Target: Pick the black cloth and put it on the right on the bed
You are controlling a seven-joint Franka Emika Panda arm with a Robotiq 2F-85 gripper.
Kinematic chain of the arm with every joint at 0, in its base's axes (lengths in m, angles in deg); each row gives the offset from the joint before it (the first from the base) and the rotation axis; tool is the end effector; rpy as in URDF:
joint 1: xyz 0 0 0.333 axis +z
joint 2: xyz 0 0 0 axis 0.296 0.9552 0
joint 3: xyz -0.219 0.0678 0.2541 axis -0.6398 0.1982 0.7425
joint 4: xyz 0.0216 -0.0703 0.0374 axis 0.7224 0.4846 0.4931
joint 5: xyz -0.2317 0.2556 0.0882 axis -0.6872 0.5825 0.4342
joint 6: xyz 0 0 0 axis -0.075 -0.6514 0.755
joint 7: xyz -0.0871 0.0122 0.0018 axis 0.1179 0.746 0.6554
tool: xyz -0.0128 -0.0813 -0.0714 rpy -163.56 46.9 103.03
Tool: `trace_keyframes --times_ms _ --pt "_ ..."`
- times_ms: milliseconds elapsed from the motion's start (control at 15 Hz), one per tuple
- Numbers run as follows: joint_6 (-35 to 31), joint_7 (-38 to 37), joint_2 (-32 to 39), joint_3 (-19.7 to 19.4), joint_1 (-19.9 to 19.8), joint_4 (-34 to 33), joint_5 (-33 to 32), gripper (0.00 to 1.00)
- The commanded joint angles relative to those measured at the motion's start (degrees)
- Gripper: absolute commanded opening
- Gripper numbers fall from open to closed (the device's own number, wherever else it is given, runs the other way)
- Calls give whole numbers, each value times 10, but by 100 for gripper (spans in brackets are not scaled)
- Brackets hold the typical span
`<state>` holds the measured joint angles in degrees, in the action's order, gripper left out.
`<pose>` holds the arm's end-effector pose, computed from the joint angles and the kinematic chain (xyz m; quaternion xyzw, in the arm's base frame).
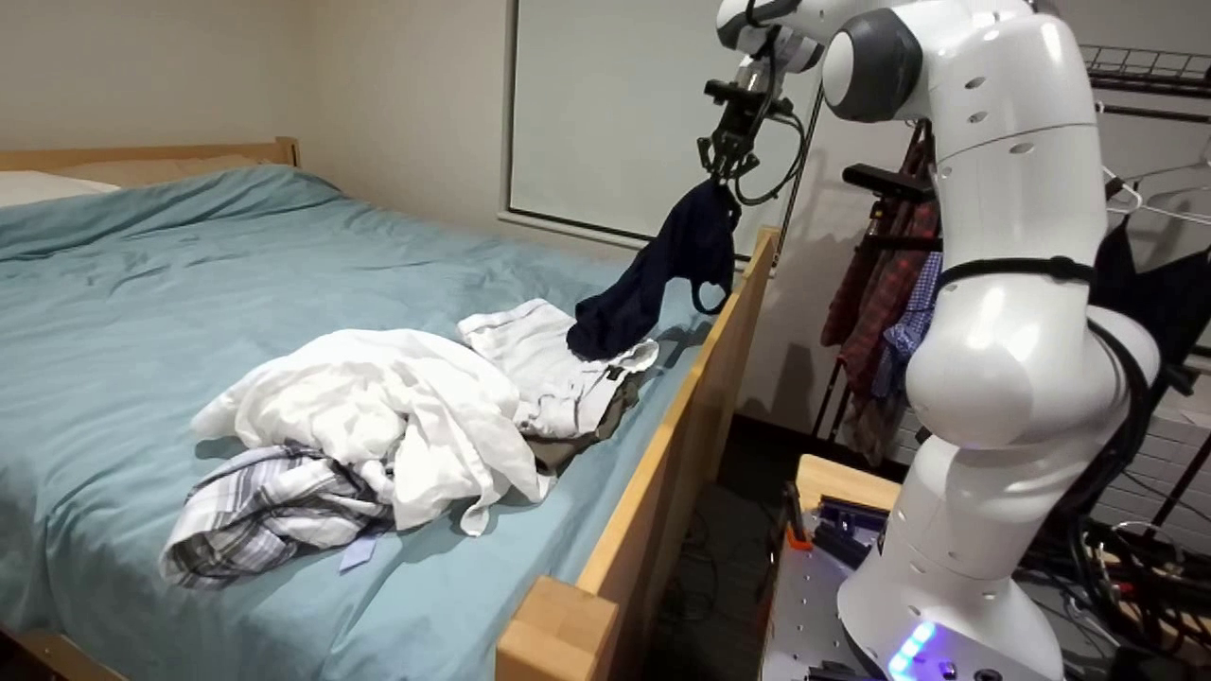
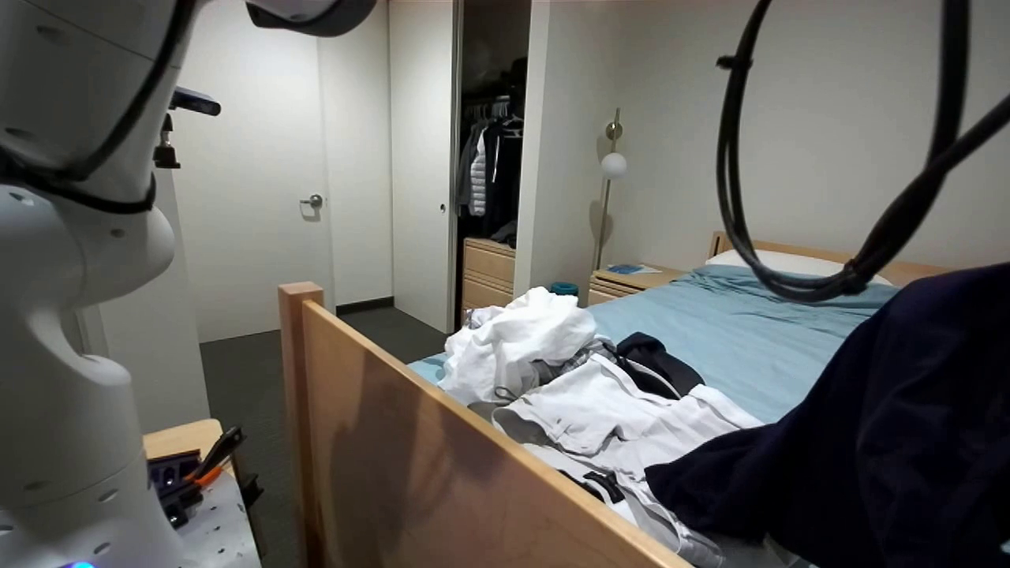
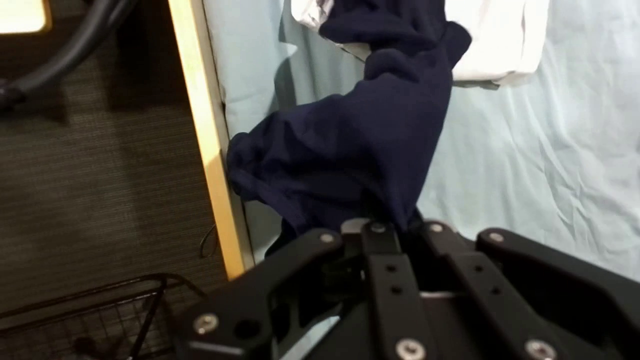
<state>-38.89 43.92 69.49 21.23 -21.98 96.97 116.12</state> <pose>0.3823 -0.5349 0.5525 -0.6597 0.7401 0.0000 0.1309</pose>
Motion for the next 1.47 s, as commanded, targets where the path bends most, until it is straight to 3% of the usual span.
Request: trace_keyframes --times_ms 0,400,467,533,600,800,1333,1400 --pt "61 -89 54 -5 -60 -124 63 8" --pt "44 -223 61 -4 -124 -194 141 8" --pt "27 -225 49 46 -149 -189 121 8" --pt "20 -202 46 61 -146 -189 118 8" --pt "32 -193 44 22 -130 -170 116 8" --pt "25 -193 44 48 -135 -178 116 8" --pt "20 -205 52 53 -131 -191 118 8" --pt "14 -219 55 88 -149 -204 104 8"
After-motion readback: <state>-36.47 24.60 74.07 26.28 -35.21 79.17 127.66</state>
